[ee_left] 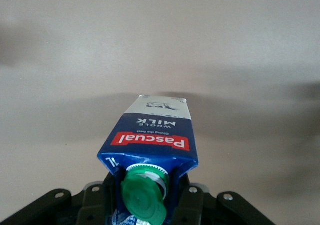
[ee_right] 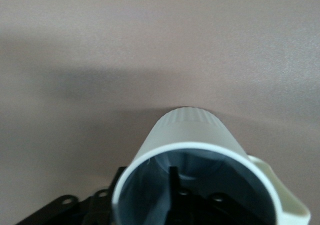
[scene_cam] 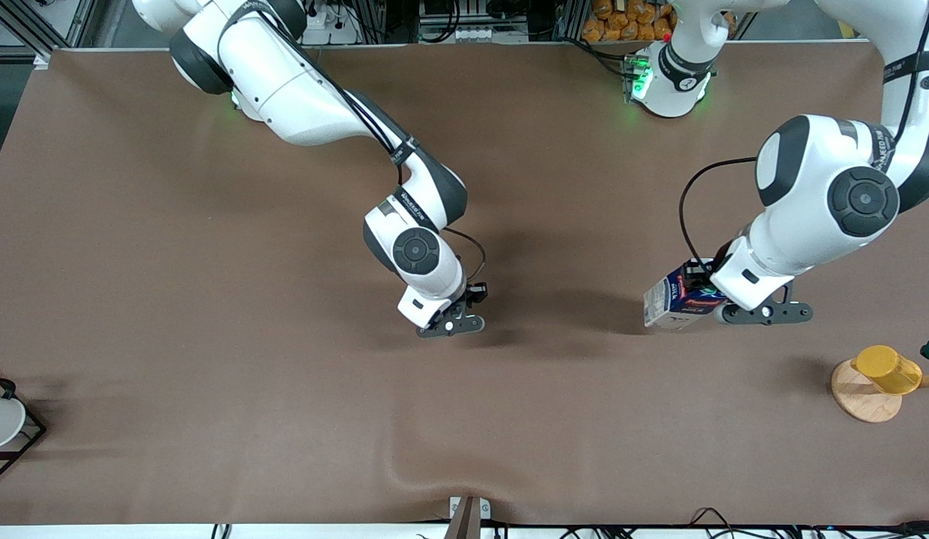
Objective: Place milk next to cup
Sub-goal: 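Carry the mug with the right gripper while the left gripper lifts the carton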
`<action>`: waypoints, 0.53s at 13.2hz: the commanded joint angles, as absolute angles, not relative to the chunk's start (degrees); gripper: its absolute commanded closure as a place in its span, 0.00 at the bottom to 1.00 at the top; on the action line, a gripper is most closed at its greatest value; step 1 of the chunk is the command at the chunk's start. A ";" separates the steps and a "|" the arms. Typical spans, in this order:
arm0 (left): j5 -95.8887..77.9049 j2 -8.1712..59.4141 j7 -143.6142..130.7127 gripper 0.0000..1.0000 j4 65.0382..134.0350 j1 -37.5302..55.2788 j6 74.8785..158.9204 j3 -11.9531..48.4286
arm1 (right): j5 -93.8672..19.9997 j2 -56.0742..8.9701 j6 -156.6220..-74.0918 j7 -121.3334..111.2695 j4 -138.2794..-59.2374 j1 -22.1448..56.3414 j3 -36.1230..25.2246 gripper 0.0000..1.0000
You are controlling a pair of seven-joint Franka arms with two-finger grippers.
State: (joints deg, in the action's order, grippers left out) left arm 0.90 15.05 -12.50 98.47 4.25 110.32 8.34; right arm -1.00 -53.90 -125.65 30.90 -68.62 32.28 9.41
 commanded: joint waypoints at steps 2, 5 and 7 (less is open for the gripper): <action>0.00 13.71 -13.53 0.53 97.30 3.96 108.29 11.06 | -1.58 -52.22 -124.37 31.99 -66.53 31.47 9.32 0.00; 0.09 13.97 -18.60 0.53 94.49 4.48 104.77 15.54 | -1.85 -49.23 -121.04 32.87 -66.45 28.49 9.49 0.00; 0.09 14.59 -24.93 0.53 93.70 5.35 104.77 18.97 | -1.67 -47.47 -117.18 32.26 -66.10 26.55 10.02 0.00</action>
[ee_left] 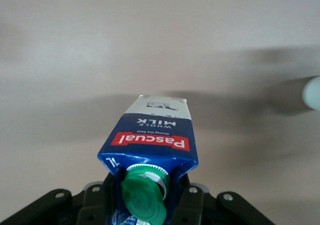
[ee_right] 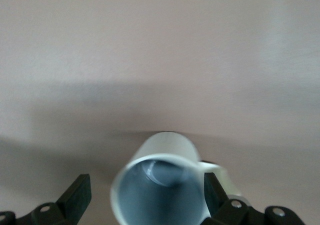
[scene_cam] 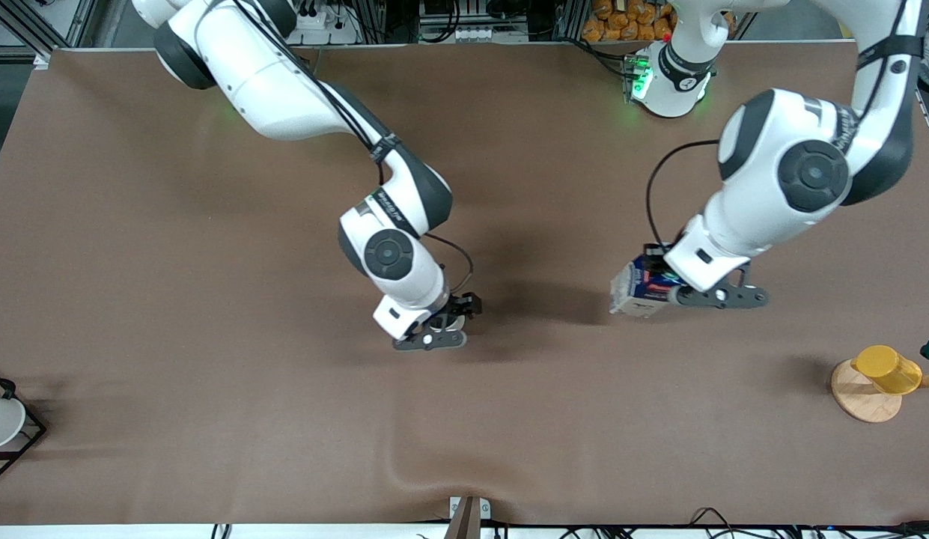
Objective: Place milk next to cup
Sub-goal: 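Carry the mug with the right gripper while the left gripper lifts the carton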
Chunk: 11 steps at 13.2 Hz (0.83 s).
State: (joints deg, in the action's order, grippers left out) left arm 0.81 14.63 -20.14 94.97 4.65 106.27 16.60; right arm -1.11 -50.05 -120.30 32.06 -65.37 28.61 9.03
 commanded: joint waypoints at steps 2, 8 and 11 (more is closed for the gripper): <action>0.97 15.55 -33.01 0.53 92.90 9.99 104.85 19.51 | -1.32 -43.09 -113.05 28.24 -66.70 24.45 9.58 0.00; 0.97 22.40 -51.74 0.53 84.73 20.89 104.85 19.25 | -1.05 -29.83 -99.93 9.71 -74.77 10.22 9.23 0.00; 2.90 25.13 -54.58 0.53 83.41 25.04 105.47 19.16 | -0.53 -18.58 -99.93 2.74 -84.61 4.76 9.14 0.00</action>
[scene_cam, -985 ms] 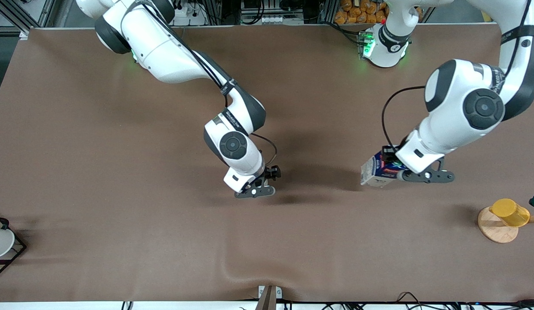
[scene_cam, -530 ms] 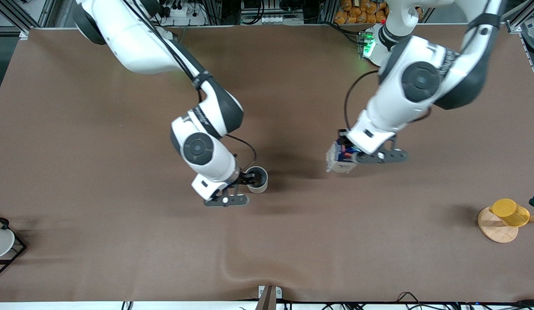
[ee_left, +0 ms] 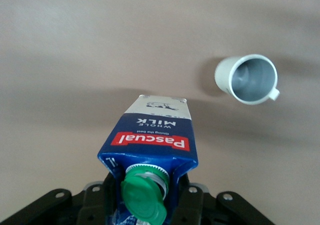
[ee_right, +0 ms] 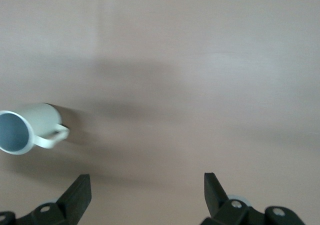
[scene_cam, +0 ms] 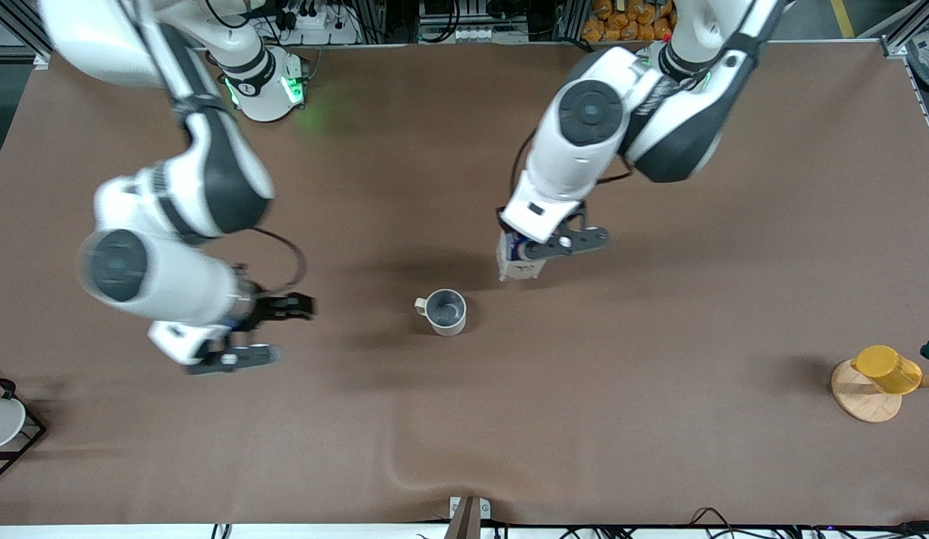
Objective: Place milk next to cup
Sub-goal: 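Release the mug and withdraw the right gripper while the left gripper carries the carton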
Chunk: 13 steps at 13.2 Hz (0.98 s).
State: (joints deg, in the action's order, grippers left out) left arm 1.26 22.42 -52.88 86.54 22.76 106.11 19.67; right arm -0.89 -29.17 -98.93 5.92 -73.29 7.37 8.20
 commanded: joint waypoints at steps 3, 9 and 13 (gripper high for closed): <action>4.99 28.64 -54.67 0.53 81.04 28.73 105.73 18.90 | -0.53 -8.38 -99.93 -0.96 -92.96 0.28 9.23 0.00; 6.85 34.01 -54.58 0.53 76.38 31.98 109.06 18.81 | -0.53 0.70 -96.42 -1.05 -97.29 3.23 0.47 0.00; 6.86 35.94 -53.88 0.53 76.29 32.52 111.88 18.90 | -0.53 1.93 -96.15 -1.14 -96.95 4.75 -2.55 0.00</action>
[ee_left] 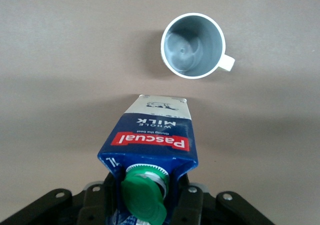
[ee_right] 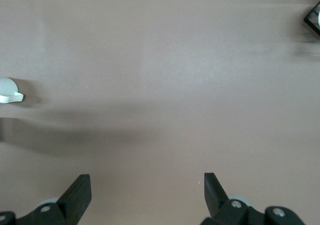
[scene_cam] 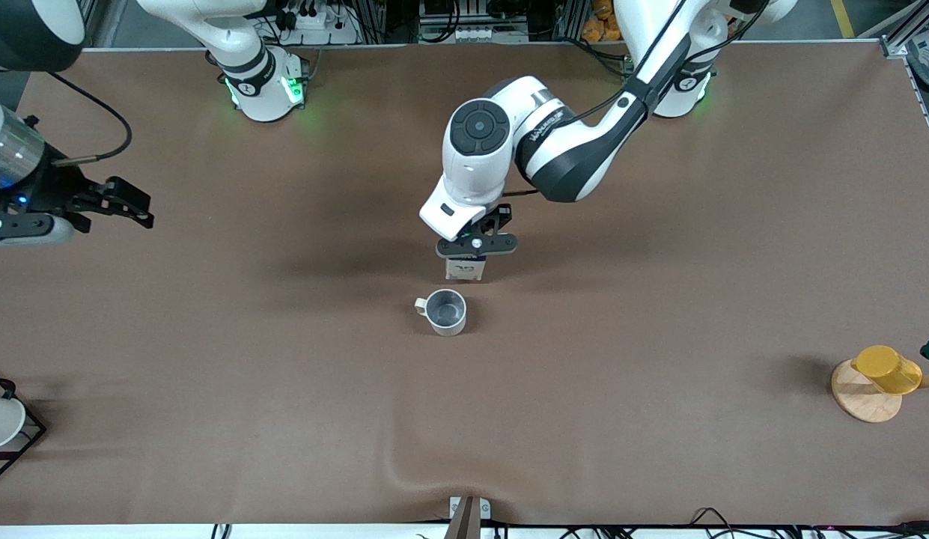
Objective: Place milk next to cup
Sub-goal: 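Release the mug and withdraw the right gripper while the left gripper carries the carton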
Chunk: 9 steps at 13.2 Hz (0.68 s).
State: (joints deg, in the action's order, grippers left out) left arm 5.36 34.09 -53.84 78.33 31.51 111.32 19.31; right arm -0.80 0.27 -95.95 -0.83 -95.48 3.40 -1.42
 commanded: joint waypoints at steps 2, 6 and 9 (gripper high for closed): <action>6.86 37.00 -53.88 0.54 75.59 33.31 112.06 18.46 | -0.53 1.93 -96.15 -1.14 -96.86 4.75 -2.64 0.00; 6.85 38.40 -53.79 0.53 75.32 33.49 112.67 18.46 | -0.53 2.02 -96.24 -1.14 -96.77 4.31 -2.64 0.00; 6.86 38.76 -53.79 0.53 75.32 33.49 112.85 18.46 | -0.53 1.93 -96.24 -1.93 -96.59 4.13 -2.64 0.00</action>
State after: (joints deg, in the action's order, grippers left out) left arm 5.38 37.77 -53.76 77.23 32.55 112.93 19.09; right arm -0.80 0.39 -96.00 -0.88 -95.49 3.75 -2.14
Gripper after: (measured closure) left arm 0.524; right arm 0.000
